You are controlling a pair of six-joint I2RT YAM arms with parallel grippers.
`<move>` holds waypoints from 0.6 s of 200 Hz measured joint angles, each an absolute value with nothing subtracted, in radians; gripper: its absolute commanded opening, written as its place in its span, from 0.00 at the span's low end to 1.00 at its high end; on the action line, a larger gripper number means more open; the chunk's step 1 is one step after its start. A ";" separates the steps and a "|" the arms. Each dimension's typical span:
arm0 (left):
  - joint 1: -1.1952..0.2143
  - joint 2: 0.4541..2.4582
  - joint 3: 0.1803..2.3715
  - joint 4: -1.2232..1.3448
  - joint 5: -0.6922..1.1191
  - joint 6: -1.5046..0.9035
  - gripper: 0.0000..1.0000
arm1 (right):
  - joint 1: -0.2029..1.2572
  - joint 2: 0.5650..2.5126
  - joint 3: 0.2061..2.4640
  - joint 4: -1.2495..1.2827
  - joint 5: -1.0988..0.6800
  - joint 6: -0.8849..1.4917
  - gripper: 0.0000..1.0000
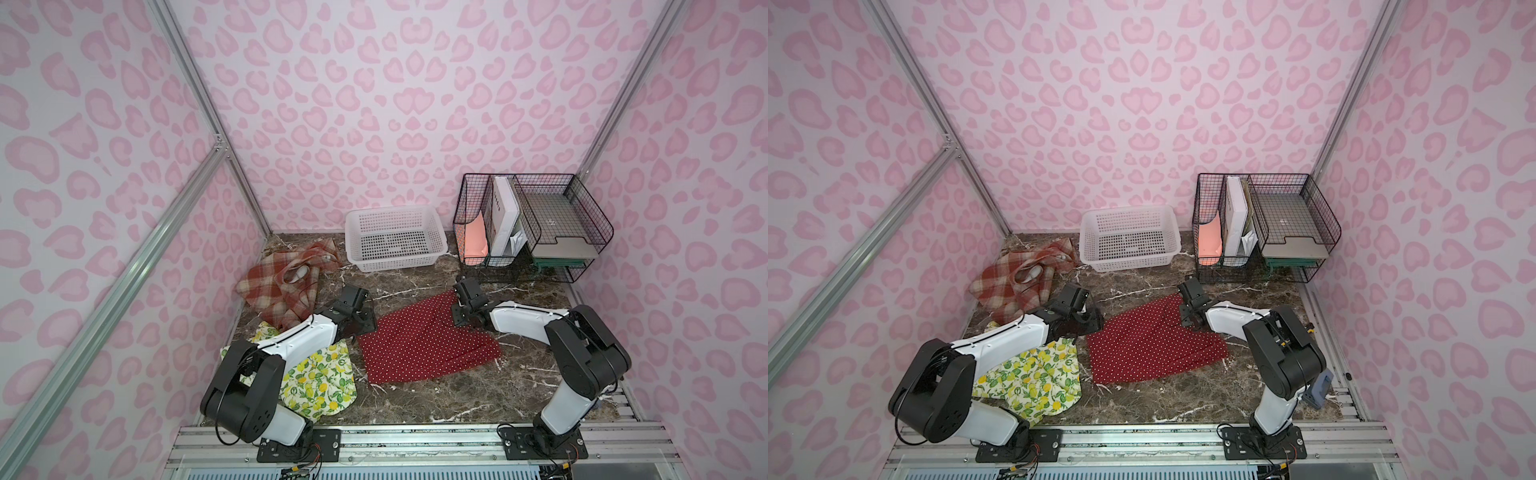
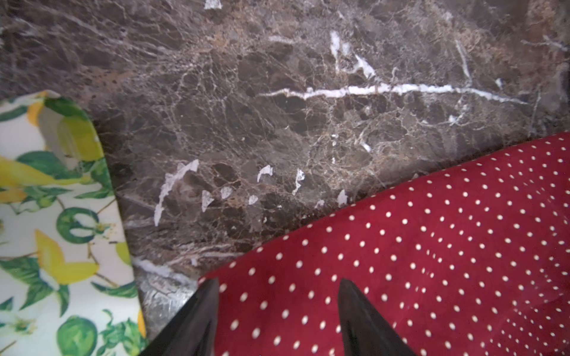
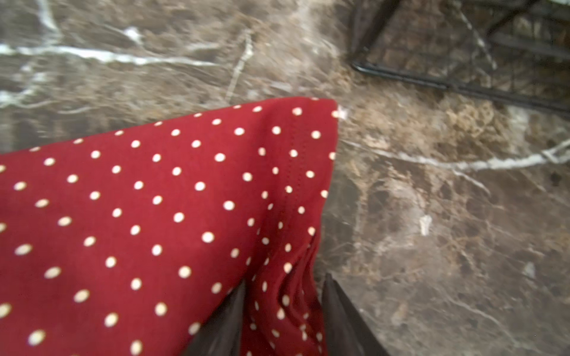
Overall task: Roll up the skirts
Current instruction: Move the skirt to the center of the board.
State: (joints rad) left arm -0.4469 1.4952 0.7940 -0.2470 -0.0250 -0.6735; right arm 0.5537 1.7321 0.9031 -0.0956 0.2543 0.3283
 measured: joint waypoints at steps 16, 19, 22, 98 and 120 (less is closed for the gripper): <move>-0.445 1.487 0.783 -0.267 -0.051 -0.675 0.65 | 0.555 1.725 0.916 -0.106 0.289 0.317 0.55; -0.444 1.485 0.783 -0.270 -0.056 -0.677 0.65 | 0.555 1.722 0.916 -0.107 0.294 0.316 0.55; -0.443 1.483 0.783 -0.276 -0.064 -0.679 0.65 | 0.555 1.715 0.916 -0.109 0.303 0.315 0.56; -0.304 1.363 0.613 -0.134 0.057 -0.729 0.81 | 0.498 1.547 0.828 -0.165 0.333 0.337 0.61; -0.285 1.318 0.579 -0.039 0.211 -0.738 0.79 | 0.479 1.475 0.776 -0.168 0.284 0.352 0.61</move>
